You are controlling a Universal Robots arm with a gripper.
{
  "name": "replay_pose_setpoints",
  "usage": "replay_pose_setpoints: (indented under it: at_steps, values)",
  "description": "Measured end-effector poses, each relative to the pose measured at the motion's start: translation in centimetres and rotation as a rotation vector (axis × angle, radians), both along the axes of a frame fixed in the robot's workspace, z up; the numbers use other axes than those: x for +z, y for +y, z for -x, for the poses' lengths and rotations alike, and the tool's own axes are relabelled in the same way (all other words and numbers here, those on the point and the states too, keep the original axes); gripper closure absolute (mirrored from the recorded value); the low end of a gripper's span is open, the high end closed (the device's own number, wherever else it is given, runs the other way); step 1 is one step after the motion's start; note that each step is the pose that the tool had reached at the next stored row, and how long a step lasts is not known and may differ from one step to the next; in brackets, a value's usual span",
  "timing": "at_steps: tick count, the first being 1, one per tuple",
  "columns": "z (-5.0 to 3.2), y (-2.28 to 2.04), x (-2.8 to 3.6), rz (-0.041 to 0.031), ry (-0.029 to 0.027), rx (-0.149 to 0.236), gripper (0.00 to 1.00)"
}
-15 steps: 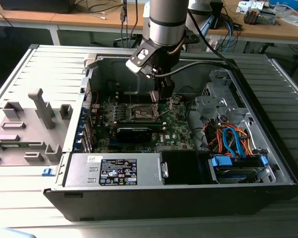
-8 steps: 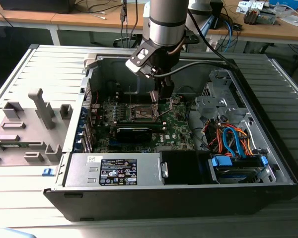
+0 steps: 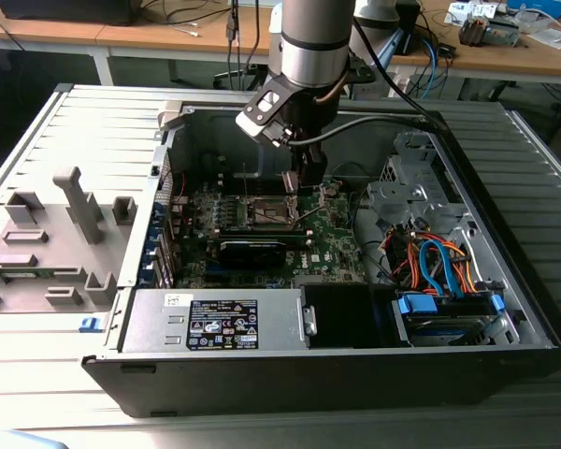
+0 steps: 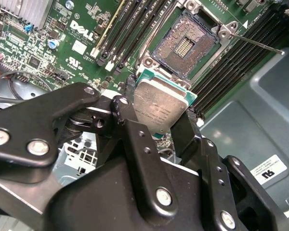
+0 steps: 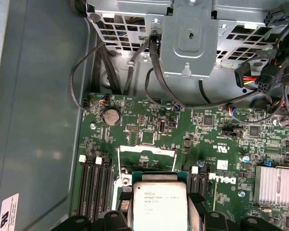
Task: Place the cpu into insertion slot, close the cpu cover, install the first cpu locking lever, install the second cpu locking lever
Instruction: 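Place the cpu into insertion slot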
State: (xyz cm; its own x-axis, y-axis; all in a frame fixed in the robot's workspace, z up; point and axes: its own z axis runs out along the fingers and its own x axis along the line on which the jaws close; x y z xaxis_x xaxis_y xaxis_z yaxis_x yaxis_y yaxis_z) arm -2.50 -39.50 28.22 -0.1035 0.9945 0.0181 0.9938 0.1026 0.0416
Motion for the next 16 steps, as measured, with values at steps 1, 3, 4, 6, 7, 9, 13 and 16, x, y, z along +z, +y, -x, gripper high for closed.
replay_pose_setpoints:
  at_steps: [1,3,4,6,7,9,13,16]
  values:
    - [0.0,0.0,0.0,0.0,-0.0001,-0.002,0.45]
    - [0.0,0.0,-0.01,0.0,-0.0001,-0.005,0.45]
    - [0.0,0.0,-0.02,-0.0001,0.0,-0.008,0.45]
    - [0.0,0.0,-0.02,0.0,0.0,-0.012,0.45]
    - [0.0,0.0,-0.03,0.0,-0.0001,-0.014,0.45]
    - [0.0,0.0,-0.03,0.0,-0.0001,-0.018,0.45]
    - [0.0,0.0,-0.04,0.0,-0.0001,-0.026,0.45]
    - [0.0,0.0,-0.05,0.0,0.0,-0.032,0.45]
